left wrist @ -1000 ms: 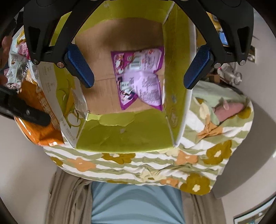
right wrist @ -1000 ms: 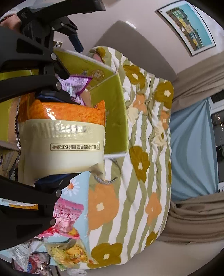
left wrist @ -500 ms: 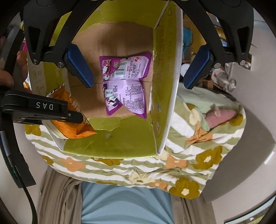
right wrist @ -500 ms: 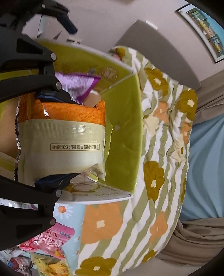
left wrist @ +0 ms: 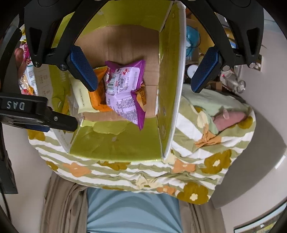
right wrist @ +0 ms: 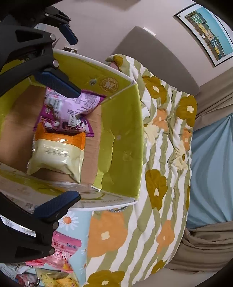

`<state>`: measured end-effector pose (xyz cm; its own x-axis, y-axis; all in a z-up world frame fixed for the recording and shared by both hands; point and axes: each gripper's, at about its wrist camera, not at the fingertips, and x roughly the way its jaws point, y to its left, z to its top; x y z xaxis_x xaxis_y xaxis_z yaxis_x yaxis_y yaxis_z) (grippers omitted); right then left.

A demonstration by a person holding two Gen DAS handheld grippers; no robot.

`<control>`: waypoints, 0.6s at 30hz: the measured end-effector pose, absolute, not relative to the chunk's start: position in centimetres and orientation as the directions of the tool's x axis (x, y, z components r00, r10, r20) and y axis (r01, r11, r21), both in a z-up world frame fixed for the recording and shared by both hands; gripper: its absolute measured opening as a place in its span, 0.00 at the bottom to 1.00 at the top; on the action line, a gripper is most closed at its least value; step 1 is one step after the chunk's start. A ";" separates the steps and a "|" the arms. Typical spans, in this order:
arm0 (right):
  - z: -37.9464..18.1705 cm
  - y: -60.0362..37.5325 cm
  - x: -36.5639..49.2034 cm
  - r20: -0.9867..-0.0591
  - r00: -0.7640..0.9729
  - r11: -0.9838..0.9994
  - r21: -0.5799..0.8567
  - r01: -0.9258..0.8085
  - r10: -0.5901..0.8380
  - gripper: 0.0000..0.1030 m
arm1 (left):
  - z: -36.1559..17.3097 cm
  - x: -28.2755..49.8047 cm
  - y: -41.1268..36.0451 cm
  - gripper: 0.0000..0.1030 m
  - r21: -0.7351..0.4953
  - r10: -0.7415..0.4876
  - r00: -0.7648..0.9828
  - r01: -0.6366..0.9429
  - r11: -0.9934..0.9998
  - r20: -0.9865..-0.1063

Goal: Organize snacks
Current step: 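Release both bags into the box and withdraw both tools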

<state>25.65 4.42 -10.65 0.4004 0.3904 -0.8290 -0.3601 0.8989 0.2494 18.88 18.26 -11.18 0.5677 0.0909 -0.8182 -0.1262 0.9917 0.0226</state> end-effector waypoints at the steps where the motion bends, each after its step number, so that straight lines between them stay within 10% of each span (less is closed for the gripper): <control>1: -10.1 4.3 25.4 -0.823 0.412 0.898 0.243 -0.366 0.391 1.00 | -10.7 18.8 18.2 1.00 0.021 0.088 0.577 -0.121 0.992 -0.812; 18: -1.7 -3.8 18.1 -0.735 0.604 0.947 0.171 -0.274 0.308 1.00 | -6.0 16.3 10.2 1.00 0.013 -0.030 0.710 0.055 0.998 -0.703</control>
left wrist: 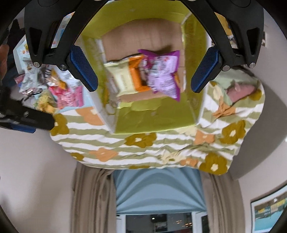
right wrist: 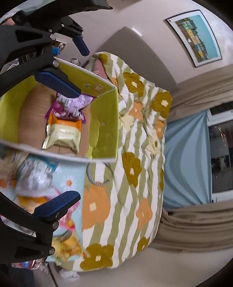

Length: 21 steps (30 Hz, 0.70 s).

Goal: Organize snacks
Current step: 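Release both bags into the box and withdraw both tools, then grasp the blue-and-cream bag with the left tool while the right grasps the grey bag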

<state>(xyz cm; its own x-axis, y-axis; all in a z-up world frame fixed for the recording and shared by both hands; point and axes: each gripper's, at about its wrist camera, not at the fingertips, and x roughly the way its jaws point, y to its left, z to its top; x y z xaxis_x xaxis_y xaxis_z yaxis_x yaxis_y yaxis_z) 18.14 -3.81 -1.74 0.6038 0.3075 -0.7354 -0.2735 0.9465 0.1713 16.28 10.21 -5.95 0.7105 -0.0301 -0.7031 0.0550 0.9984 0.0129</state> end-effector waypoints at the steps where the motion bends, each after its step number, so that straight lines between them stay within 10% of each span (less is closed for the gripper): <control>1: -1.2 -4.8 17.6 -0.727 0.617 0.949 0.170 -0.265 0.302 1.00 | -5.7 16.0 9.5 1.00 0.012 -0.036 0.712 0.063 0.998 -0.701; 21: -3.4 -23.9 8.4 -0.736 0.639 0.973 0.121 -0.198 0.222 1.00 | -10.5 7.0 -5.9 1.00 0.007 -0.002 0.659 0.012 1.000 -0.752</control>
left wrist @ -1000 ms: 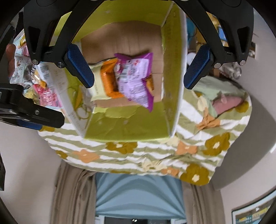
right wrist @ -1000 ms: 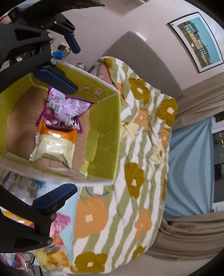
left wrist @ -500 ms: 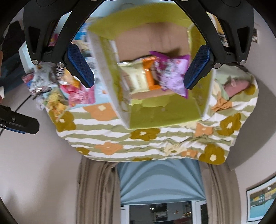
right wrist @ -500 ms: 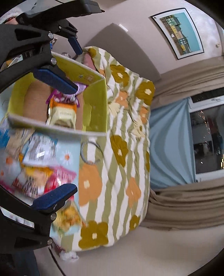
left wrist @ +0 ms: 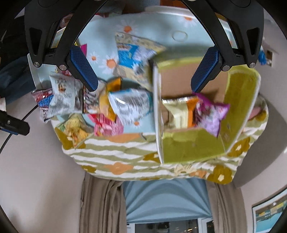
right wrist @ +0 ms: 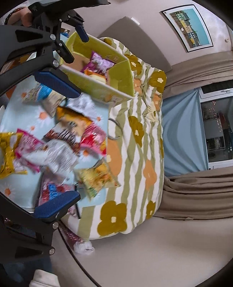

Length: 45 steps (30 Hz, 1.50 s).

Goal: Organize snacks
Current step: 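Grasp the blue-and-cream bag with the left tool while the right grasps the grey bag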

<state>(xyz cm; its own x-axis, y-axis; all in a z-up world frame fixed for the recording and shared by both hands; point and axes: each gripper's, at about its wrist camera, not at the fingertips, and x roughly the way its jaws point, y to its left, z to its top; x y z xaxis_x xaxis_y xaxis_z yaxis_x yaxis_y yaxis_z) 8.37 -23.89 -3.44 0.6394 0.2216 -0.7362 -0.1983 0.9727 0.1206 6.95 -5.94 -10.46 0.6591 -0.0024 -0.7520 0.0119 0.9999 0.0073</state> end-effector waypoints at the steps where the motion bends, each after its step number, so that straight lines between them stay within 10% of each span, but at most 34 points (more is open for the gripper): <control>1: -3.8 -24.4 8.2 -0.736 0.638 0.971 0.126 -0.203 0.229 1.00 | -11.1 6.6 -6.3 1.00 0.013 0.005 0.655 0.008 1.000 -0.755; 21: -13.7 -27.7 9.0 -0.819 0.506 0.958 0.176 -0.227 0.270 1.00 | -21.8 8.1 -13.2 0.88 0.349 0.239 0.543 0.109 0.931 -0.805; 45: -16.8 -26.4 11.8 -0.821 0.488 0.955 0.237 -0.179 0.295 1.00 | -24.4 9.1 -10.3 0.54 0.145 0.087 0.398 0.119 0.982 -0.913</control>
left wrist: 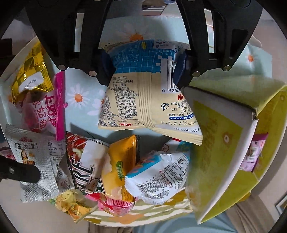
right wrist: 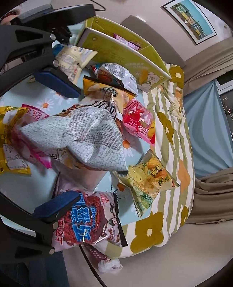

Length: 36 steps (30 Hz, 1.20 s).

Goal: Organize snacks
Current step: 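Grasp the blue-and-cream bag with the left tool while the right grasps the grey bag, then lower the blue-and-cream bag into the box with the left tool while the right drops the grey bag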

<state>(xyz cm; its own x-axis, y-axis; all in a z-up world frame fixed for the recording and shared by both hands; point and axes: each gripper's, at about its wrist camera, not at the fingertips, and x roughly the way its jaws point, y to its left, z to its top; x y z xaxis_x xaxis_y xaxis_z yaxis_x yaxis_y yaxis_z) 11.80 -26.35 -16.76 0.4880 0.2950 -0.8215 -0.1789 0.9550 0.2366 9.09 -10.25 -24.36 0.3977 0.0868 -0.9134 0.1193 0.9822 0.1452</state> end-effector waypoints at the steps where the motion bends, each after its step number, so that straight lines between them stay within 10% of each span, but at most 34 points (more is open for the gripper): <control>1: -16.9 -26.4 11.9 -0.820 0.488 0.954 0.244 -0.176 0.299 1.00 | -24.3 9.0 -10.2 0.54 0.140 0.082 0.397 0.118 0.983 -0.914; 15: -19.0 -25.4 13.8 -0.819 0.477 0.948 0.267 -0.175 0.319 1.00 | -22.7 6.7 -12.1 0.54 0.137 0.070 0.416 0.133 0.982 -0.907; 27: -18.5 -25.8 13.1 -0.802 0.469 0.929 0.323 -0.183 0.371 0.52 | -20.0 5.4 -12.5 0.53 0.115 0.042 0.456 0.132 0.985 -0.889; 36: -14.9 -26.8 11.7 -0.768 0.522 0.928 0.317 -0.195 0.372 0.51 | -16.3 5.1 -12.7 0.53 0.086 0.013 0.528 0.113 0.990 -0.849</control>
